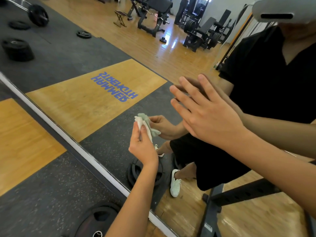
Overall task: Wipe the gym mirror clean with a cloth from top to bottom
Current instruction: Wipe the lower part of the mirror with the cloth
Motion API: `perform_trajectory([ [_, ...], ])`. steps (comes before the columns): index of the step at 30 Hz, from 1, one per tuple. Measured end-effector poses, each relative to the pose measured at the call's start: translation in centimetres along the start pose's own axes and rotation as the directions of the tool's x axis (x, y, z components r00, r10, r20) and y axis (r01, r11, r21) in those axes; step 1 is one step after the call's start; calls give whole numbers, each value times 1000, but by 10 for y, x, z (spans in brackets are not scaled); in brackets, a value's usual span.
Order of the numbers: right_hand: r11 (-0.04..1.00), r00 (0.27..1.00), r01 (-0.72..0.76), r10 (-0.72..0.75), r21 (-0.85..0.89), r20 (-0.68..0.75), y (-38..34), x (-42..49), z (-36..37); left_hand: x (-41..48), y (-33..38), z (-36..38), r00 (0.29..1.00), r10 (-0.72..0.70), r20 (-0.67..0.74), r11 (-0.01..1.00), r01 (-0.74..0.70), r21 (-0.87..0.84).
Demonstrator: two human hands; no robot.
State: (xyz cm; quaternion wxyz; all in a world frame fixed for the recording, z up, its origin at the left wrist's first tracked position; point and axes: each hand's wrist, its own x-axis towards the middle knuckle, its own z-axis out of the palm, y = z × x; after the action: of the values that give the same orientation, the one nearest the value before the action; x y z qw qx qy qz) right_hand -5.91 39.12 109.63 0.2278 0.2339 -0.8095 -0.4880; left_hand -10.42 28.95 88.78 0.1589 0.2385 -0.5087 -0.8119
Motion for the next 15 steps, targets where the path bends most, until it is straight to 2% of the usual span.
perform_trajectory([
  [5, 1000, 1000, -5, 5, -13, -13, 0, -1, 1, -40, -8, 0, 986, 122, 114, 992, -125, 27],
  [8, 1000, 1000, 6, -6, -28, -18, 0, 1, -1, -16, -24, -6, 995, -69, -65, 997, 67, -43],
  [10, 999, 1000, 12, -13, -35, -16, 0, 1, -2, -6, -28, -10, 980, -150, -127, 988, 145, -53],
  [15, 999, 1000, 6, -6, -38, -19, 1, 0, 0, -64, -12, 0, 995, -104, 4, 989, 104, -101],
])
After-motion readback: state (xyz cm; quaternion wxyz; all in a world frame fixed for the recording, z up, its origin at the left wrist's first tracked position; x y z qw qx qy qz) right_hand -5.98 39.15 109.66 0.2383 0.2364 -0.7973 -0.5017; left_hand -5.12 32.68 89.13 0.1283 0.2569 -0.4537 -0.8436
